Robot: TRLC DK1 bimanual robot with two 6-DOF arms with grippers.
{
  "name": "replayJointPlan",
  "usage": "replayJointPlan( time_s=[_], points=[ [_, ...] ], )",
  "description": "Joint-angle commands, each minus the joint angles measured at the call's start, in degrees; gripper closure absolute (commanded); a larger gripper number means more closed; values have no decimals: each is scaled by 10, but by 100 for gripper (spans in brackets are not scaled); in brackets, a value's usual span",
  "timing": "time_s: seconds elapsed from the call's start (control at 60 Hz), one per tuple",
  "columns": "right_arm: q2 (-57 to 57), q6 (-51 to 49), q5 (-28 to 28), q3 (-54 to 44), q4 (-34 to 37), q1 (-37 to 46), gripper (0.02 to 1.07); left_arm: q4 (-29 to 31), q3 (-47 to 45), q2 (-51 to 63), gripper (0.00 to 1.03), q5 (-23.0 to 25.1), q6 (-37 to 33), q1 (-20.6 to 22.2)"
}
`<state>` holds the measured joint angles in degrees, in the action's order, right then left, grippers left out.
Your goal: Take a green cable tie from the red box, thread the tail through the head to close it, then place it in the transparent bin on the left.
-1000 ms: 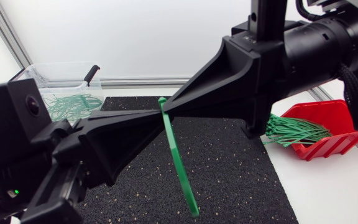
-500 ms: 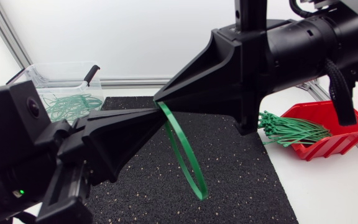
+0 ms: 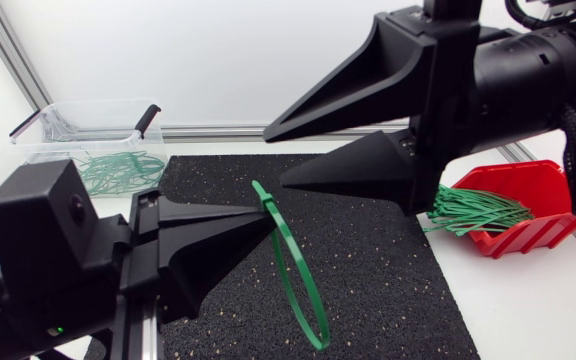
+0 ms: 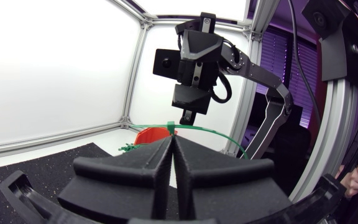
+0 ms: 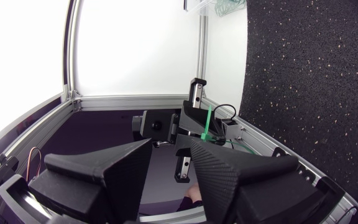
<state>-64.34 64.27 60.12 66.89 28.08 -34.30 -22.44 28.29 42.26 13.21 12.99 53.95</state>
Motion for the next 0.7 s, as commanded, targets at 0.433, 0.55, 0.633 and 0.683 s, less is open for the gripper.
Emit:
replayJointPlan(
  time_s=[0.433, 0.55, 0.633, 0.683],
  points=[
    [-116, -173, 77, 52, 59, 57, 56, 43, -12, -1, 99, 12, -220, -4],
    [-134, -232, 91, 74, 111, 55, 56, 50, -3, 5, 99, 12, -257, -8],
    [-134, -243, 91, 76, 115, 48, 56, 50, 3, 10, 99, 11, -286, -9],
    [-132, -250, 91, 75, 117, 44, 60, 51, 6, 11, 99, 11, -300, -9]
  ],
)
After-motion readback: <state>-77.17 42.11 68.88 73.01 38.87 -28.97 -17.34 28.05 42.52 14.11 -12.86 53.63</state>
